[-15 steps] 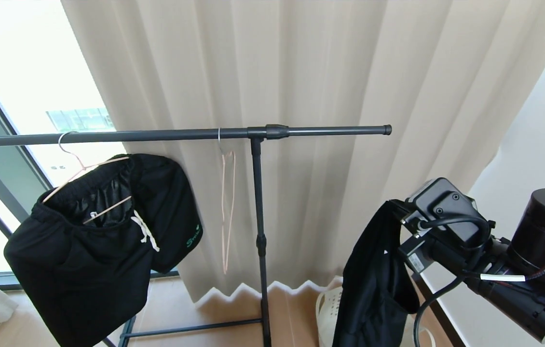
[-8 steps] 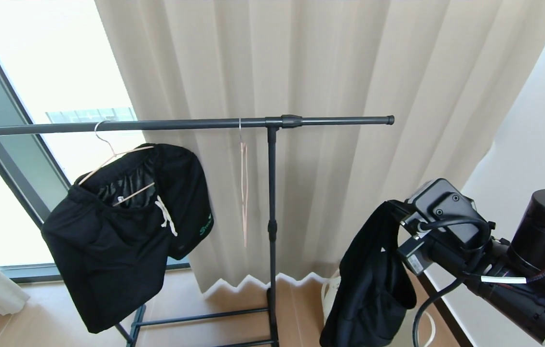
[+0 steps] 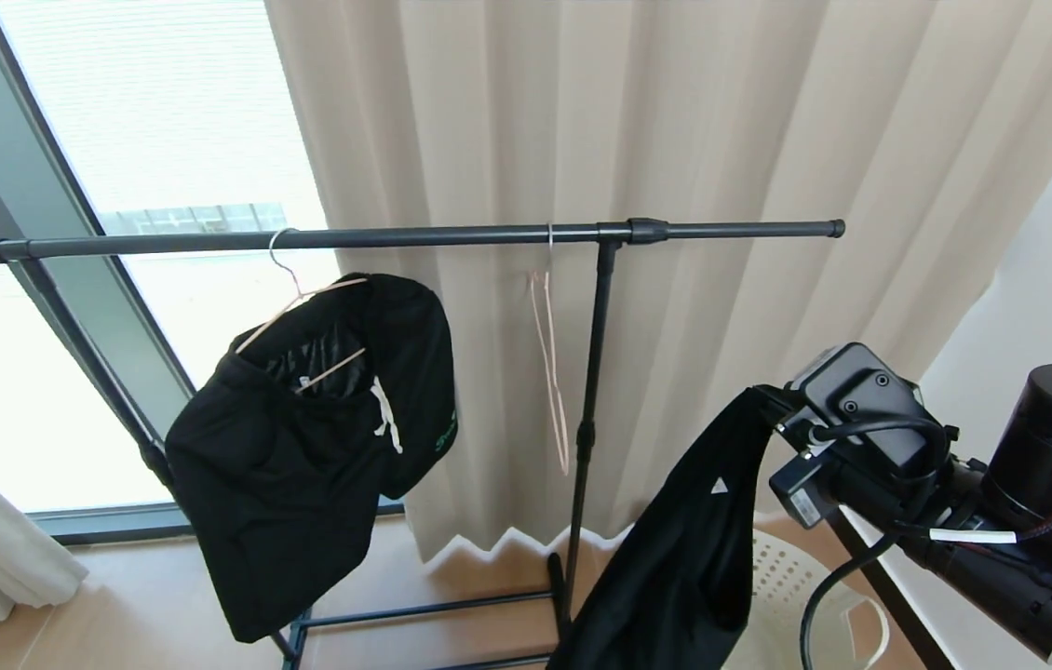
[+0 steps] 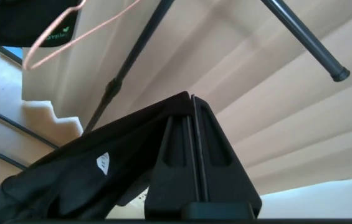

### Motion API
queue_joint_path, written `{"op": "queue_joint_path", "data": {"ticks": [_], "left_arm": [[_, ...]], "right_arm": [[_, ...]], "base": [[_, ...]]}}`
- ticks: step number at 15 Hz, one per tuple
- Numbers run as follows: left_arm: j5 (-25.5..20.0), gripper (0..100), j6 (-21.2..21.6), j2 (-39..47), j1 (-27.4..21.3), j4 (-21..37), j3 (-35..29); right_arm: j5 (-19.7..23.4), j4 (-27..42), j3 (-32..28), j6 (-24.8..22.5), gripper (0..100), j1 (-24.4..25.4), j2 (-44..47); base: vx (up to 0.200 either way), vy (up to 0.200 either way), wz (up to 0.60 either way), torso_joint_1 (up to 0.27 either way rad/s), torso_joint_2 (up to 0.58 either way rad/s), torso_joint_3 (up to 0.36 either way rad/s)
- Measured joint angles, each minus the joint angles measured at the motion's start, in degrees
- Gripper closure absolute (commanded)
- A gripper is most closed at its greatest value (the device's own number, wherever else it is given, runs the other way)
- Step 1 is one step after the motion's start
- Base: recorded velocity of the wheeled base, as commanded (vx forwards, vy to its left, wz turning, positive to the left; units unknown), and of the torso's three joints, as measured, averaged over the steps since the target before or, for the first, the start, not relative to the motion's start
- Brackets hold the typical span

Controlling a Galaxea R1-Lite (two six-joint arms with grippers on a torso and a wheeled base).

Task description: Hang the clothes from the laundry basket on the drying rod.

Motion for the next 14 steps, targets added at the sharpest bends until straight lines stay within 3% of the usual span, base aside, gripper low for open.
{"op": "queue_joint_path", "data": {"ticks": [1, 9, 14], "left_arm": [[0.0, 0, 0.0, 0.0, 0.0, 0.0, 0.0], [-0.2, 0, 0.1, 0.0, 0.0, 0.0, 0.0], [-0.1, 0, 0.1, 0.0, 0.0, 0.1, 0.0]], "right_arm": [[0.0, 0.0, 0.0, 0.0, 100, 0.0, 0.0], [0.0, 0.0, 0.0, 0.0, 100, 0.0, 0.2], [0.0, 0.0, -0.1, 0.0, 100, -0.1, 0.2]], "base": [[0.0, 0.2, 0.0, 0.007, 0.0, -0.002], [-0.2, 0.0, 0.0, 0.002, 0.0, 0.002], [0.0, 0.0, 0.0, 0.0, 0.0, 0.0]]}}
